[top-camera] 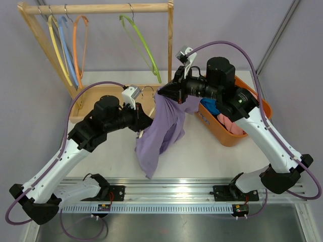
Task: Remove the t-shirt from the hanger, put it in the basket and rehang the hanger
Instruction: Remove the tshirt from the hanger
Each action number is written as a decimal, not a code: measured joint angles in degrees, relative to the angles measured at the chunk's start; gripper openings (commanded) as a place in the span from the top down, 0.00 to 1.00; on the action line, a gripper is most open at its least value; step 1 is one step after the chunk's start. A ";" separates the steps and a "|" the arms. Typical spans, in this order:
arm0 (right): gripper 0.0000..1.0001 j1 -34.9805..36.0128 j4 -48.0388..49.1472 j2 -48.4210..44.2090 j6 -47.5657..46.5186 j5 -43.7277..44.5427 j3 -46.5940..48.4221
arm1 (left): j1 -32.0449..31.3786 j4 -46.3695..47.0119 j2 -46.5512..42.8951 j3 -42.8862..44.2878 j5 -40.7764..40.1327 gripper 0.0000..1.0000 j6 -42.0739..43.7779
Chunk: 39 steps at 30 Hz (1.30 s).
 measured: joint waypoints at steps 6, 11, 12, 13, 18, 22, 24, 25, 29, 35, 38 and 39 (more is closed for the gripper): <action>1.00 0.00 -2.78 -0.48 -5.18 -8.09 -0.68 | 0.00 0.87 -1.73 -0.04 1.81 1.00 1.01; 0.88 0.02 -9.14 -0.24 -14.14 -14.01 -1.64 | 0.00 1.18 -4.07 -0.44 3.48 1.00 2.64; 0.85 0.02 -10.62 -0.15 -15.91 -14.27 -1.73 | 0.00 1.22 -4.50 -0.50 3.82 1.00 3.02; 0.83 0.02 -12.13 -0.04 -17.75 -14.58 -1.75 | 0.00 1.31 -4.98 -0.66 4.22 1.00 3.37; 0.55 0.02 -19.17 0.35 -26.97 -15.21 -1.36 | 0.00 1.44 -6.60 -1.03 6.38 1.00 6.03; 0.33 0.00 -26.88 0.96 -35.78 -16.94 2.56 | 0.00 0.76 -7.39 -1.77 8.02 1.00 9.49; 0.30 -0.02 -30.12 1.03 -40.17 -18.51 5.84 | 0.00 0.22 -7.74 -2.47 8.85 1.00 11.69; 0.27 -0.02 -31.26 1.01 -41.99 -19.19 7.48 | 0.00 -0.11 -7.96 -2.95 9.25 1.00 12.79; 0.24 -0.02 -34.40 0.81 -47.32 -21.55 12.04 | 0.00 -2.19 -8.26 -3.72 10.54 1.00 17.44; 0.24 -0.02 -42.36 5.03 -52.83 -25.86 15.13 | 0.00 -4.11 -8.20 -3.61 12.70 1.00 22.84; 0.24 -0.02 -44.33 8.37 -53.55 -25.99 15.23 | 0.00 -5.42 -7.61 -2.82 13.75 1.00 24.72; 0.25 -0.02 -45.16 9.44 -53.64 -25.97 15.74 | 0.00 -5.75 -7.48 -2.54 14.01 1.00 25.20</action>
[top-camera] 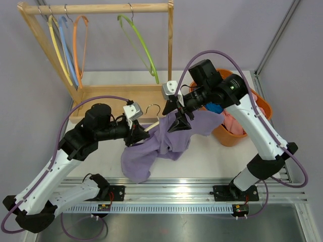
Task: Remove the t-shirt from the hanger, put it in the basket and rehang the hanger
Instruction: Remove the tshirt from the hanger
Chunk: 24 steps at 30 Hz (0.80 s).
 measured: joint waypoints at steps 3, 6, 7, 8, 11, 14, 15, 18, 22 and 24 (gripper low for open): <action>0.26 0.00 -1.68 2.93 -0.33 0.09 2.03 | 0.00 -0.59 0.09 0.48 0.55 1.00 0.85; 0.30 0.00 -2.56 4.59 -0.42 0.07 3.37 | 0.00 -0.72 0.09 0.68 1.07 1.00 1.31; 0.31 0.00 -2.84 4.81 -0.46 0.02 3.41 | 0.00 -0.72 0.09 0.72 1.22 1.00 1.36; 0.32 0.00 -3.08 4.94 -0.48 0.00 3.43 | 0.00 -0.72 0.17 0.81 1.38 1.00 1.38; 0.39 0.00 -3.15 5.42 -0.74 -0.57 3.45 | 0.00 -0.70 0.35 1.31 1.46 1.00 1.53; 0.51 0.02 -3.17 5.66 -1.44 -1.25 3.45 | 0.00 -0.55 0.74 2.05 1.46 1.00 1.77; 0.53 0.02 -3.19 5.68 -1.66 -1.44 3.45 | 0.00 -0.50 0.87 2.21 1.46 1.00 1.84; 0.58 0.02 -3.19 5.68 -1.99 -1.53 3.43 | 0.00 -0.15 1.09 2.32 1.49 1.00 1.99; 0.71 0.02 -3.15 5.68 -2.21 -1.49 3.26 | -0.02 -0.02 1.38 2.38 1.68 1.00 2.16; 0.86 0.02 -2.97 5.68 -2.40 -1.40 2.95 | -0.09 -0.07 1.40 2.38 2.10 1.00 2.40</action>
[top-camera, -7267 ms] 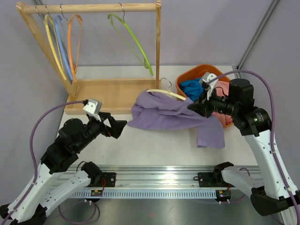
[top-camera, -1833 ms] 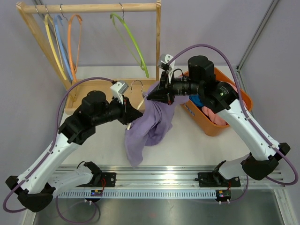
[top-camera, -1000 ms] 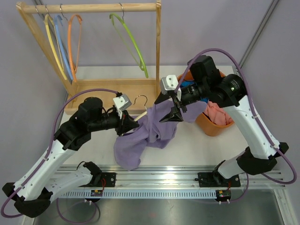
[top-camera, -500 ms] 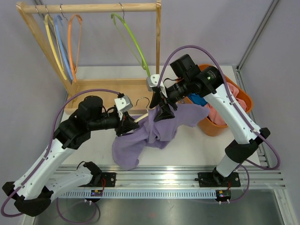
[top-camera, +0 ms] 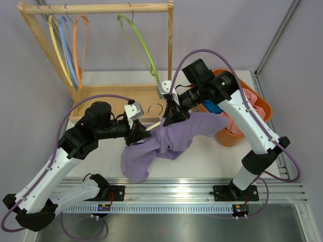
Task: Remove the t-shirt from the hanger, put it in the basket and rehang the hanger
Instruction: Remove the tshirt from the hanger
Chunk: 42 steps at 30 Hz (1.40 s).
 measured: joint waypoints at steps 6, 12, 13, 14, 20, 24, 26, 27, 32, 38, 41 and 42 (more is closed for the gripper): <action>0.92 -0.02 1.22 -0.33 1.09 0.22 -2.23 | -0.04 -1.07 0.00 0.02 -0.35 1.00 -0.61; 0.75 -0.02 2.40 -1.49 0.83 0.20 -4.26 | -0.22 -0.15 -0.68 -0.66 -0.59 1.00 -2.03; 0.73 -0.02 2.54 -1.66 0.59 -0.07 -4.55 | -0.22 0.24 -0.98 -0.90 -0.57 1.00 -2.27; 0.72 -0.02 2.56 -1.84 0.37 -0.17 -4.90 | -0.22 0.59 -1.31 -1.09 -0.55 1.00 -2.45; 0.56 0.02 1.40 -2.16 -1.11 -0.66 -5.68 | -0.20 2.67 -1.95 -1.14 -0.24 1.00 -2.73; 0.48 0.24 0.44 -2.16 -2.01 -0.55 -5.68 | -0.20 3.98 -1.97 -1.14 -0.42 1.00 -2.91; 0.51 0.44 0.07 -2.16 -2.40 -0.35 -5.68 | -0.20 3.96 -1.97 -1.14 -0.55 1.00 -3.63; 0.55 0.52 0.09 -2.16 -2.38 0.00 -5.73 | -0.20 3.96 -1.97 -1.14 -0.59 1.00 -4.00; 0.87 0.63 3.91 -4.39 -0.24 2.89 -10.23 | -0.46 3.63 -1.95 -1.14 0.11 1.00 -6.86; 1.00 1.09 11.04 -9.14 2.45 6.47 -16.00 | -0.46 5.46 -1.90 -1.64 0.15 1.00 -10.62; 1.00 1.27 13.31 -10.64 3.82 8.50 -16.72 | -0.48 6.95 -1.99 -1.66 -0.52 0.77 -12.31; 1.00 1.33 14.21 -11.04 4.28 9.22 -16.92 | -0.48 7.37 -2.08 -1.66 -1.18 0.71 -12.90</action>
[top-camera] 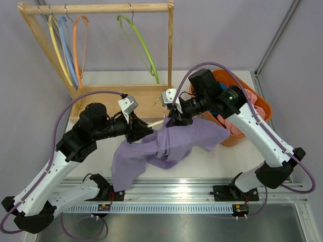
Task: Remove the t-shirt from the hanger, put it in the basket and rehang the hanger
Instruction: Remove the tshirt from the hanger
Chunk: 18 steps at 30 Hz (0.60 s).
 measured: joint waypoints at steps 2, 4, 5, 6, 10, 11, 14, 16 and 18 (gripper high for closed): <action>1.00 0.15 1.14 -1.07 1.22 2.10 -0.96 | 0.02 1.38 -0.50 0.00 -3.37 0.46 -2.32; 1.00 0.15 1.60 -2.03 2.29 5.35 -2.32 | 0.39 1.90 -1.46 0.02 -6.23 0.37 -3.89; 1.00 0.13 1.86 -2.29 2.67 6.67 -2.89 | 0.42 1.97 -1.90 0.07 -7.45 0.34 -4.70; 1.00 0.13 2.27 -2.54 3.06 8.20 -3.58 | 0.42 1.77 -2.34 0.28 -8.94 0.31 -5.44; 1.00 0.13 3.78 -3.13 4.39 12.70 -6.64 | 0.46 0.79 -3.32 1.92 -13.94 0.22 -8.28; 1.00 0.13 4.00 -3.17 4.63 13.57 -7.13 | 0.46 0.20 -3.45 2.36 -15.21 0.21 -9.18; 1.00 0.13 4.42 -3.23 5.55 16.26 -8.13 | 0.46 -2.25 -3.82 2.75 -18.67 0.23 -12.72; 1.00 0.13 5.05 -3.30 6.14 17.55 -8.70 | 0.46 -3.93 -4.33 2.08 -21.11 0.26 -16.41; 1.00 0.13 5.86 -3.32 7.08 18.71 -9.27 | 0.46 -5.14 -4.87 0.09 -23.12 0.31 -20.61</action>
